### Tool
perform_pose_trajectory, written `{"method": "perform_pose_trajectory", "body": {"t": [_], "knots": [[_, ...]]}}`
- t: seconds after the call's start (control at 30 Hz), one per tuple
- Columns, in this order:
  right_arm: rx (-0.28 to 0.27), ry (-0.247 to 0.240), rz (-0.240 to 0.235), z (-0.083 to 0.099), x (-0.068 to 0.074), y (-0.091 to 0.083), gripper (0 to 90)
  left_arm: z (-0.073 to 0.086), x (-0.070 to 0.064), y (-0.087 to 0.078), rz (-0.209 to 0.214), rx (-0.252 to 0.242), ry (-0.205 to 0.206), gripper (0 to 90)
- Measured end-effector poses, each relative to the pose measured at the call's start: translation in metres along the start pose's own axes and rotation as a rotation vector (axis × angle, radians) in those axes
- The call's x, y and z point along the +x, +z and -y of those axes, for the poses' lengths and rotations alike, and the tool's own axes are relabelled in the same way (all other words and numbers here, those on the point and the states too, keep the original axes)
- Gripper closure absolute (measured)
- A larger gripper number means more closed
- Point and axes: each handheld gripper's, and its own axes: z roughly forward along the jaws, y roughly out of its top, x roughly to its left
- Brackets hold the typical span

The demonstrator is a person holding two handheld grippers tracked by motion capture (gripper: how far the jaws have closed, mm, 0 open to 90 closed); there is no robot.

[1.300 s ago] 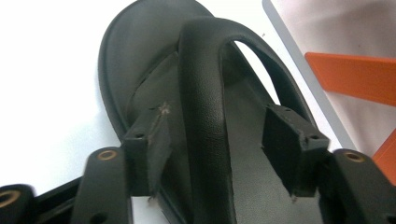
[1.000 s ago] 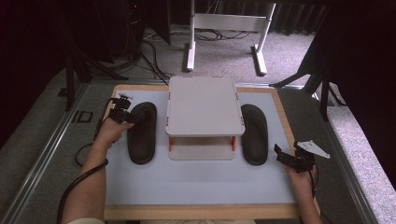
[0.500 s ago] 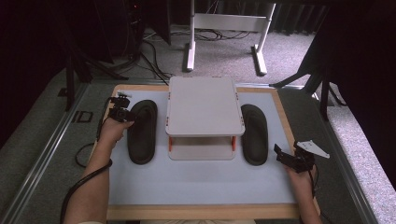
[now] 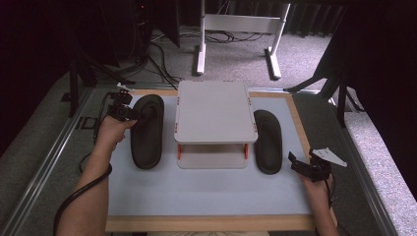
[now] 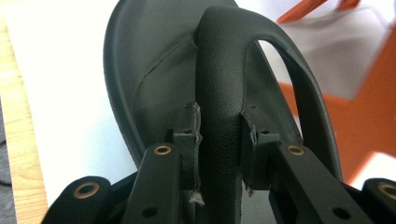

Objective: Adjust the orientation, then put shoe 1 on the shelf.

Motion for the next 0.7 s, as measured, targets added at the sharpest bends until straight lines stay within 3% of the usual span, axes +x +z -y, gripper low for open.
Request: {"method": "perform_pose_trajectory", "body": {"t": [0.37,0.7], "knots": [[-0.001,-0.003,0.001,0.000,0.000,0.000,13.7,-0.026,-0.019,-0.045,0.011,-0.050,0.022,71.2],[0.001,-0.003,0.001,0.000,0.000,0.000,13.7,-0.050,-0.038,-0.073,0.015,-0.090,0.038,71.2]]}}
